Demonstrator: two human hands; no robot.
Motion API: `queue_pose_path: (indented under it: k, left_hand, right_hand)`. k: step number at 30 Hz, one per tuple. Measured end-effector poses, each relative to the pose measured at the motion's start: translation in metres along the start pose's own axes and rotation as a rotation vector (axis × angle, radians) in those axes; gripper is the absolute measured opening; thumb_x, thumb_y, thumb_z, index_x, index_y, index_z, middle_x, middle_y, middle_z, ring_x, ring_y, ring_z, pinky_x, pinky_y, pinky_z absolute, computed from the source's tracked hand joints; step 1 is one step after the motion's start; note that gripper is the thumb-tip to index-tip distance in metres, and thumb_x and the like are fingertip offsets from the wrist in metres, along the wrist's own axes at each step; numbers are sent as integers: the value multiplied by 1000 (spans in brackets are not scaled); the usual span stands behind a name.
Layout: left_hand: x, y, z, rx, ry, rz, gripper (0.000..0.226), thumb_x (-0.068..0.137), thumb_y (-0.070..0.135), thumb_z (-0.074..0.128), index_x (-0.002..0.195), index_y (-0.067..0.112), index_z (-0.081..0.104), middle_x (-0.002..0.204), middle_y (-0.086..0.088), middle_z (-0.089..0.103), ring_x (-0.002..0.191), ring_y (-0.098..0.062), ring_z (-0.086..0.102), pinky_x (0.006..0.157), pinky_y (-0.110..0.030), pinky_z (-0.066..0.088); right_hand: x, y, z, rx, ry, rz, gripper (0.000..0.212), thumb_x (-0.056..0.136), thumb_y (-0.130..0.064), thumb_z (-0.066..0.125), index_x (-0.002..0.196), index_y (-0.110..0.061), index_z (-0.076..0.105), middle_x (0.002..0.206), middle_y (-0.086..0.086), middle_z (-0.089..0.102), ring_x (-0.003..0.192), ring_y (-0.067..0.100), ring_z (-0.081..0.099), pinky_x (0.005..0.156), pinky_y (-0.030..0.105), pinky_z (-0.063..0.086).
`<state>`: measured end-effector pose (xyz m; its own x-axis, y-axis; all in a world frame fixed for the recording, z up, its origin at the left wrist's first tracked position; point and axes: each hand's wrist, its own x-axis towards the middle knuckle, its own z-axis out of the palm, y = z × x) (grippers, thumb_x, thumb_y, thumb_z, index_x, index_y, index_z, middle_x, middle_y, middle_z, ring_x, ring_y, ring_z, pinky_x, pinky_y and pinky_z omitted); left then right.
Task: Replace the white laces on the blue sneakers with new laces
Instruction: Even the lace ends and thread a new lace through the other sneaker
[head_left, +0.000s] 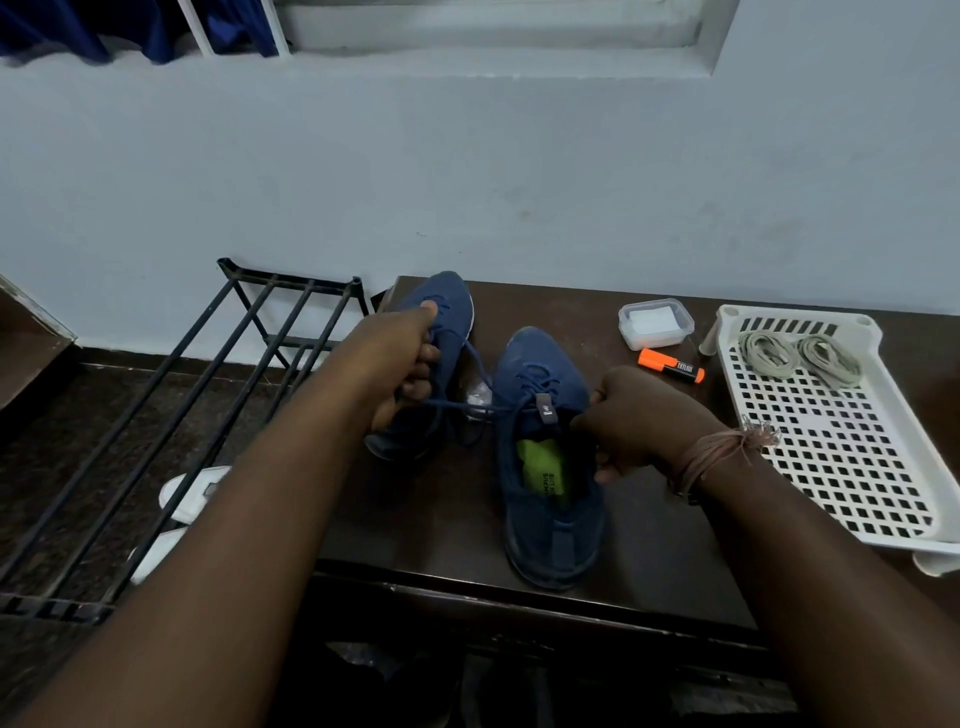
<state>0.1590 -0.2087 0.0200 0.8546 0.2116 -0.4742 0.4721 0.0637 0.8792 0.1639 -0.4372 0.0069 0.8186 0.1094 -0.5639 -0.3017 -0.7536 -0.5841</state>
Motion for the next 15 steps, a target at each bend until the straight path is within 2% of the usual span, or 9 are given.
queue_pose_path:
  k: [2, 3, 4, 6, 9, 12, 15]
  left_hand:
    - [1, -5, 8, 370, 56, 84, 32, 103, 41, 51, 94, 11, 58, 72, -7, 54, 52, -15, 46, 46, -27, 44]
    - [2, -9, 12, 587, 75, 122, 35, 102, 43, 53, 97, 10, 61, 81, -10, 61, 64, -20, 55, 59, -33, 51]
    - [3, -13, 16, 773, 82, 144, 38, 101, 45, 53, 97, 9, 63, 88, -9, 66, 74, -22, 60, 67, -36, 52]
    - [3, -23, 23, 929, 52, 101, 46, 100, 51, 52, 94, 8, 68, 90, -9, 72, 76, -22, 64, 64, -31, 47]
    - [6, -34, 31, 686, -39, 21, 48, 98, 50, 57, 94, 5, 74, 91, -14, 76, 72, -24, 64, 71, -34, 52]
    - [7, -32, 38, 370, -69, 109, 34, 95, 39, 65, 93, 6, 70, 89, -15, 72, 80, -27, 63, 81, -42, 54]
    - [4, -20, 41, 57, -169, 179, 18, 99, 32, 62, 97, 14, 63, 101, -11, 77, 97, -26, 72, 94, -44, 53]
  right_hand:
    - [1, 1, 1, 27, 16, 7, 12, 92, -8, 61, 83, 1, 59, 66, 20, 70, 70, 39, 74, 72, 55, 61]
    - [1, 1, 1, 38, 20, 11, 12, 92, -6, 60, 82, 2, 58, 64, 20, 68, 70, 40, 74, 71, 55, 61]
    - [0, 1, 2, 43, 21, 14, 12, 91, -5, 60, 83, 2, 58, 63, 20, 68, 69, 39, 73, 70, 55, 61]
    - [-1, 1, 2, 41, 17, 11, 11, 91, -6, 61, 83, 2, 58, 63, 20, 68, 69, 39, 74, 70, 54, 61]
    - [-6, -2, 0, 35, 13, -6, 14, 92, -10, 63, 82, -1, 58, 67, 20, 68, 70, 39, 74, 72, 53, 62]
    - [-12, -6, -1, 17, -20, -4, 15, 94, -14, 63, 85, -4, 57, 71, 18, 66, 68, 34, 71, 73, 50, 62]
    - [-15, -8, -3, 5, -34, -13, 16, 95, -18, 63, 86, -6, 57, 73, 16, 65, 67, 31, 68, 72, 49, 62]
